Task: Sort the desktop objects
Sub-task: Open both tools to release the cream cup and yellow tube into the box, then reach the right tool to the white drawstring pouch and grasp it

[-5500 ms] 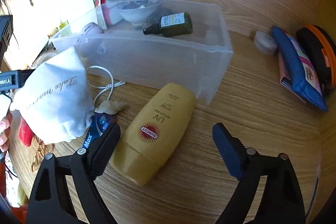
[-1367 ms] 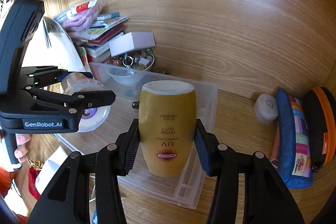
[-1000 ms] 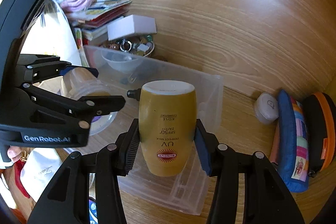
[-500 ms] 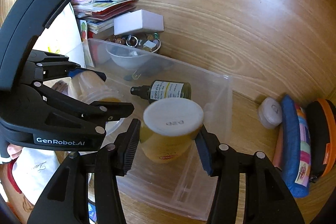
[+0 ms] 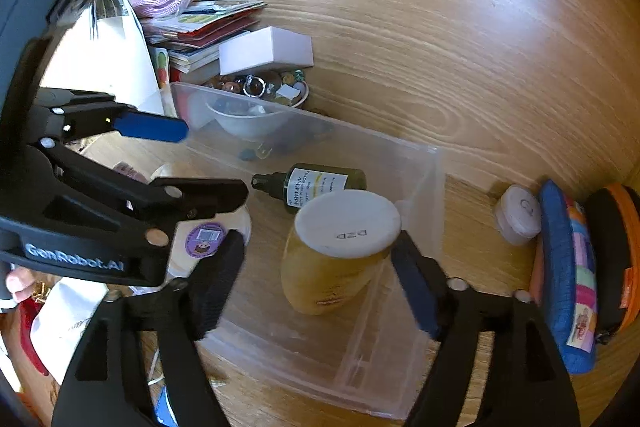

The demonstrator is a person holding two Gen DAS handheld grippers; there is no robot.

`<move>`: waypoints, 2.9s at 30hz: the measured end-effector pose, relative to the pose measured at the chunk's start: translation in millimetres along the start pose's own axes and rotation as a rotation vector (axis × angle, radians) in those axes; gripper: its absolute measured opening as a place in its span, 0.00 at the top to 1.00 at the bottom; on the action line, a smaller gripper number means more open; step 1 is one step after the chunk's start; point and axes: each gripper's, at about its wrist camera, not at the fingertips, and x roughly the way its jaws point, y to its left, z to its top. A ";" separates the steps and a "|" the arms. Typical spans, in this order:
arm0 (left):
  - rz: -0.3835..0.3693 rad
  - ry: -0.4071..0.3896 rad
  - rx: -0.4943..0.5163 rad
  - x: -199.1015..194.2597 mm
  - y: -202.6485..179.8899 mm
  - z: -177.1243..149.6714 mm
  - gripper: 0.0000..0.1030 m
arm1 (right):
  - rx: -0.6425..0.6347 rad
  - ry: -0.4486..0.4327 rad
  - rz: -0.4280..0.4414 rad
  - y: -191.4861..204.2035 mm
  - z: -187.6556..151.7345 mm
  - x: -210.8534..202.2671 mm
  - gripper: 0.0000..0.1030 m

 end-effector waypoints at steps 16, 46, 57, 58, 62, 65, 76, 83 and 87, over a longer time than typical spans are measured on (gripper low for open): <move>0.054 -0.135 0.007 -89.7 10.1 -17.8 0.09 | 0.024 -0.065 -0.060 9.2 0.8 -53.4 0.16; 0.156 -0.113 -0.054 -144.4 43.6 -155.5 0.04 | 0.035 -0.122 -0.004 81.8 -68.4 -123.3 0.07; 0.088 -0.010 -0.037 -120.5 37.7 -206.0 0.04 | 0.017 -0.061 0.024 106.8 -91.0 -104.5 0.07; 0.085 0.008 -0.036 -115.6 38.7 -210.1 0.04 | 0.013 -0.054 0.032 108.6 -91.8 -101.5 0.07; 0.045 0.013 -0.073 -111.3 44.0 -216.3 0.03 | -0.004 -0.026 0.057 118.1 -91.3 -87.0 0.07; 0.020 0.015 -0.118 -107.8 50.4 -216.5 0.02 | -0.016 -0.001 0.073 125.0 -89.2 -75.0 0.07; -0.001 0.023 -0.112 -109.4 44.8 -218.4 0.02 | -0.113 0.069 0.063 148.8 -79.8 -39.9 0.07; -0.017 0.036 -0.109 -106.7 47.1 -214.4 0.02 | -0.106 0.100 0.117 144.1 -77.9 -28.1 0.25; -0.001 0.032 -0.090 -103.0 43.5 -212.5 0.02 | -0.119 0.086 0.110 145.9 -78.6 -28.9 0.34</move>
